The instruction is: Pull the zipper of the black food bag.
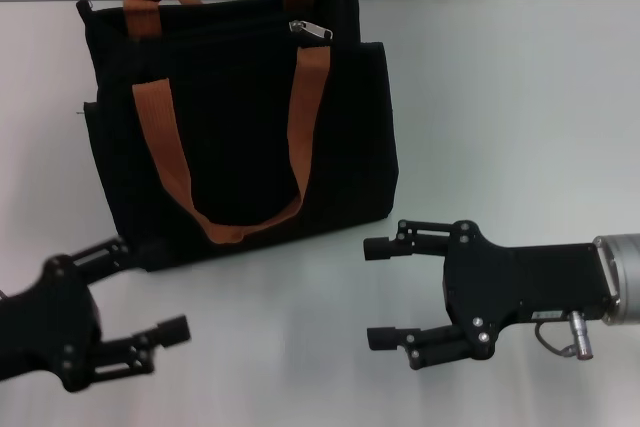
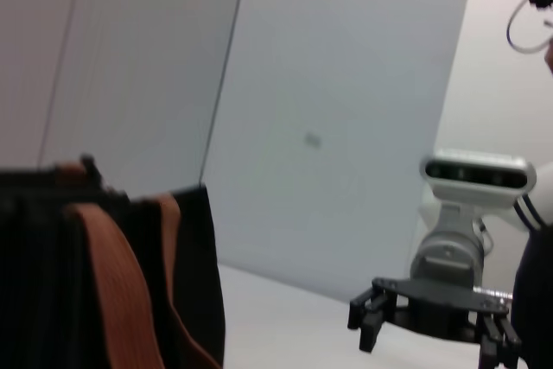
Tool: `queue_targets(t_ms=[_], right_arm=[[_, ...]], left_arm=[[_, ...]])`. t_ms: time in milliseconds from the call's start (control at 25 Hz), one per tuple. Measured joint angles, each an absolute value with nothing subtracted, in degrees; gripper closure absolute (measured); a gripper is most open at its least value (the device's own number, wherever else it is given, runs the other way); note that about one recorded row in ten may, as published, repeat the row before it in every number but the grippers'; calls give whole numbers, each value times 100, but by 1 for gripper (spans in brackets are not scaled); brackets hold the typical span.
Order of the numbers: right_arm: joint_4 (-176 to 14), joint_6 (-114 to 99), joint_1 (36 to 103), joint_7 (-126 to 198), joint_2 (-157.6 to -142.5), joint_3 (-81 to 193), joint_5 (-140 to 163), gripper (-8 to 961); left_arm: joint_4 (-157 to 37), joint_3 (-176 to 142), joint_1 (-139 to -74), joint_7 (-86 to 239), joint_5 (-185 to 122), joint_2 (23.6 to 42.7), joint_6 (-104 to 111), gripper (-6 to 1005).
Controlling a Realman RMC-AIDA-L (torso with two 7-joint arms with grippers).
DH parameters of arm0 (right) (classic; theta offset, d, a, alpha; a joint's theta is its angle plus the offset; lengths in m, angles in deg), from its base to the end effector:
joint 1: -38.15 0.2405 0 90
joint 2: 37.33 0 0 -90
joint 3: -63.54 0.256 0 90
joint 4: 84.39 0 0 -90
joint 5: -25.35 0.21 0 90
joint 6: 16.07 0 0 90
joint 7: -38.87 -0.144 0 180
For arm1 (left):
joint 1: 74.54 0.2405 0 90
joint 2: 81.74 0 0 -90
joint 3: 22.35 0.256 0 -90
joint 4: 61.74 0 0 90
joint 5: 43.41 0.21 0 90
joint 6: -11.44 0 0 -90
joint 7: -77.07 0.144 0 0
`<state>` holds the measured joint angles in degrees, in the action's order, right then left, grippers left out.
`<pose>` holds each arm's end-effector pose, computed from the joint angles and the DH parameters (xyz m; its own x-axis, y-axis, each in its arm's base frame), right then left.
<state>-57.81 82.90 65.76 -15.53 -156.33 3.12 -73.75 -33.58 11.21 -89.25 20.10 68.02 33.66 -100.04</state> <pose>0.2394 0.2661 -0.0491 0.7959 -0.0702 -0.6014 -0.0701 -0.9973 0.0238 -0.3164 0.2083 0.0224 0.6904 0.2158 0.6905 0.3713 -0.9249 -0.0823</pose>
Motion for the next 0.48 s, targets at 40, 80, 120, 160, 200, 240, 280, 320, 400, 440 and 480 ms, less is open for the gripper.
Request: queue_targets(t_ms=[40, 80, 120, 160, 200, 240, 280, 320, 400, 440, 480], right_arm=[[-5840, 8278, 6599, -1502, -15634, 312, -7391, 128], [-5908, 8256, 6624, -1456, -15633, 312, -7406, 128], [-5967, 8216, 6648, -1414, -15633, 312, -7425, 128], [-6015, 8173, 6664, -1384, -15633, 312, -7447, 128], [-6056, 8093, 6675, -1347, -15633, 314, -7502, 128], [-6056, 8093, 6675, -1347, -15633, 314, -7502, 128], [-6064, 8070, 6675, -1340, -15633, 314, -7535, 128], [-6065, 8061, 6677, -1339, -15632, 315, -7555, 128], [-6066, 8053, 6682, -1337, -15632, 317, -7573, 128], [-6066, 8053, 6682, -1337, -15632, 317, -7573, 128], [-6066, 8052, 6682, -1337, -15632, 317, -7573, 128]], left_arm=[[-3358, 1122, -8924, 2040, 6883, 3394, -9953, 170], [-3359, 1122, -8924, 2077, 6985, 3432, -9894, 170], [-3360, 1123, -8923, 2096, 7034, 3448, -9870, 170], [-3361, 1124, -8923, 2115, 7084, 3463, -9853, 170], [-3361, 1125, -8926, 2130, 7117, 3471, -9846, 170], [-3362, 1125, -8929, 2136, 7123, 3473, -9845, 170], [-3362, 1126, -8932, 2138, 7127, 3474, -9843, 170], [-3361, 1126, -8937, 2139, 7128, 3470, -9842, 170], [-3360, 1128, -8954, 2140, 7167, 3455, -9842, 170], [-3360, 1128, -8954, 2140, 7167, 3455, -9842, 170], [-3358, 1129, -8958, 2140, 7183, 3451, -9842, 170]])
